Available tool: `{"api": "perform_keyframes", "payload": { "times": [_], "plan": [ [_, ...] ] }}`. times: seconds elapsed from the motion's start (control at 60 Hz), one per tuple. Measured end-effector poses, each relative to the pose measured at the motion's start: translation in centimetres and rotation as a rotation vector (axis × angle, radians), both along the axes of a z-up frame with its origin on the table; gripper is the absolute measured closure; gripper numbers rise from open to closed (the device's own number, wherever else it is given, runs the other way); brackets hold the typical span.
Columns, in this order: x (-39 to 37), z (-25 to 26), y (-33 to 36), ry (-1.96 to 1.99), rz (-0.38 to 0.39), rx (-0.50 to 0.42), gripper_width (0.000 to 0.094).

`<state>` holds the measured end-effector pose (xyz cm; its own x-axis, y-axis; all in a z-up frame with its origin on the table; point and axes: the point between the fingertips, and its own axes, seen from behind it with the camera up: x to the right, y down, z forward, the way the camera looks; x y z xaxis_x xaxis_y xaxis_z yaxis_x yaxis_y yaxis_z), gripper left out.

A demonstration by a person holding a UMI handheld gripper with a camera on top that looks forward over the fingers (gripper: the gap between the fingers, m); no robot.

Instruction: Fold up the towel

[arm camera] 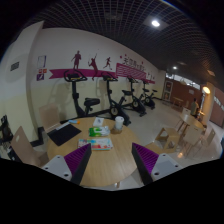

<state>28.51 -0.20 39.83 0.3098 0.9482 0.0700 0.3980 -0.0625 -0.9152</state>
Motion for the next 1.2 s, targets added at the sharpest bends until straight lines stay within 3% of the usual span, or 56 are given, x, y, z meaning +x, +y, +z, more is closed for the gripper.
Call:
{"api": "perform_keyframes", "payload": {
  "times": [0.35, 0.6, 0.867, 1.2],
  "plan": [
    [-5.7, -3.5, -11.9, -0.043, 0.120, -0.041, 0.0083],
    [-9.6, -7.4, -17.9, -0.039, 0.145, -0.042, 0.0082],
    [-15.7, -15.2, -20.6, 0.000, 0.156, -0.030, 0.0075],
    [-27.7, -27.5, -18.3, -0.030, 0.176, -0.020, 0.0081]
  ]
}}
